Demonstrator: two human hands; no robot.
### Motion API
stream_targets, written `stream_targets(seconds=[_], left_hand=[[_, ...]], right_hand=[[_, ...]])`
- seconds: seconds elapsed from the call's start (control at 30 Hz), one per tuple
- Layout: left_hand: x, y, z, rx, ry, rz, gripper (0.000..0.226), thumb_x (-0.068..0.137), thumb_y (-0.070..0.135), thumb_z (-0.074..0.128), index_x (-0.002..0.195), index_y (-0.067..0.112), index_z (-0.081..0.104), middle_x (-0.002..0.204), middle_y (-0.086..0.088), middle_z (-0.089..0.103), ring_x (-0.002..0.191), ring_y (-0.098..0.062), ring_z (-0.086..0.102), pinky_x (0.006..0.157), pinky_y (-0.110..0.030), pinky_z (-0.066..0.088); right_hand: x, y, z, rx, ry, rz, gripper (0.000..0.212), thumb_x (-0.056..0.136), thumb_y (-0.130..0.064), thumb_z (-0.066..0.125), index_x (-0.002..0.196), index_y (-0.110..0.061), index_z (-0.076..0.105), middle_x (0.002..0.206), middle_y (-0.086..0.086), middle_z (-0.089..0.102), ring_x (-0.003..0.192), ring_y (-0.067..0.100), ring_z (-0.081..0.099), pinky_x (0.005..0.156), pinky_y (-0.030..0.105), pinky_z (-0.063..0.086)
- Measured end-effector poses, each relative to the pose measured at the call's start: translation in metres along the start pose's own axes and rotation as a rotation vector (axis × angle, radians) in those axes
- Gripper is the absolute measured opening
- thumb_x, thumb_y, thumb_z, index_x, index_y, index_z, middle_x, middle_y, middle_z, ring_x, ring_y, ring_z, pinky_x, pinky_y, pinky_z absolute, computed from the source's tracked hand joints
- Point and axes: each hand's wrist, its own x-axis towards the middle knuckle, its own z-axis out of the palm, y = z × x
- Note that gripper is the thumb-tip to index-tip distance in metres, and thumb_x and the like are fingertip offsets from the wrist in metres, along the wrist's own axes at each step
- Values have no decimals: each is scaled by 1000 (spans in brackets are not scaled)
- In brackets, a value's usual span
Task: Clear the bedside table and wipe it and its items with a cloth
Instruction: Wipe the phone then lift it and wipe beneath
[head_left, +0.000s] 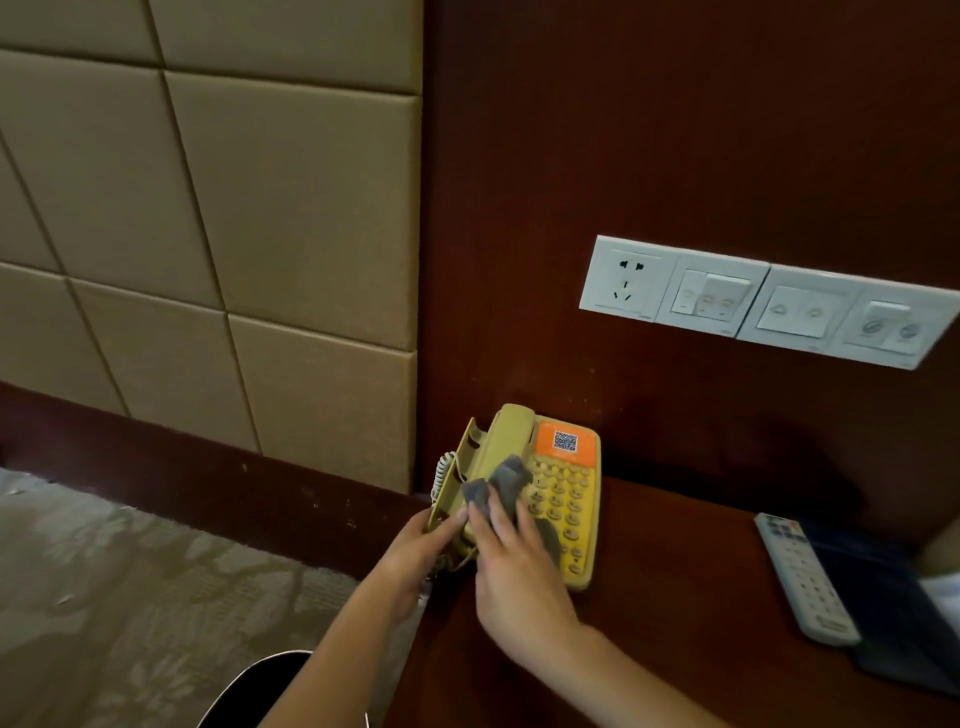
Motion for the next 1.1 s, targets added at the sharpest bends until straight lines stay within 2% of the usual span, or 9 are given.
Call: stream_targets(seconds=[0.2,0.37,0.47,0.63,0.7,0.8,0.93,1.03,1.1], left_hand=[[9,-8,-4,-50,-16,29,60,70,46,70,120,12,61,109,-9,71,108,-27,63,104,-46,42],[11,-8,-6,-26,-6,22,75,61,56,75,121,13,61,110,-6,71,107,-22,64,102,-43,45],[12,-8,-5,-31,9,-18,57,73,50,68,117,16,60,109,-5,69,104,-19,63,95,-36,47],[10,-8,-1,-31,123,-31,54,81,44,66,123,11,56,112,-7,67,103,-21,62,79,-30,50],[7,-8,4,-29,180,-8,52,83,40,67,123,8,57,111,-8,67,102,-22,63,78,-30,51],[2,-5,9,-38,214,24,46,86,33,66,121,4,58,107,-9,68,99,-22,63,81,-30,51],[-4,-3,11,26,211,20,41,89,37,60,119,9,56,98,0,65,87,-11,59,64,-22,42],[-4,-6,9,2,190,0,41,88,37,61,117,9,58,95,1,67,85,-11,60,64,-23,43],[-1,-7,7,-14,198,-4,55,81,44,65,122,8,57,102,-3,67,93,-17,61,74,-29,47]], right_hand=[[58,27,-9,30,100,-35,61,97,-17,41,152,-23,15,160,-5,5,147,26,-3,119,43,10],[120,51,-24,211,46,71,53,98,-11,36,149,-24,28,159,-3,10,147,29,2,118,44,6],[137,60,-28,398,-22,117,52,98,-6,34,147,-21,32,159,-2,9,147,28,2,119,44,7],[109,57,-19,342,81,11,49,100,-7,35,147,-19,33,159,-3,11,147,24,1,119,40,10],[90,54,-14,325,114,-59,49,99,-8,36,147,-20,34,159,-4,14,147,22,2,119,40,12],[55,44,-4,223,95,-163,54,97,-4,39,146,-25,34,158,-8,18,147,21,4,119,42,14],[17,36,5,179,37,-255,61,95,0,38,147,-31,29,157,-12,18,147,16,3,120,42,11],[1,57,-2,345,109,-177,57,97,1,38,146,-27,34,155,-8,24,146,12,11,120,31,10],[-8,86,-12,456,265,-54,54,94,4,42,142,-23,41,151,-1,34,143,15,24,119,33,19]])
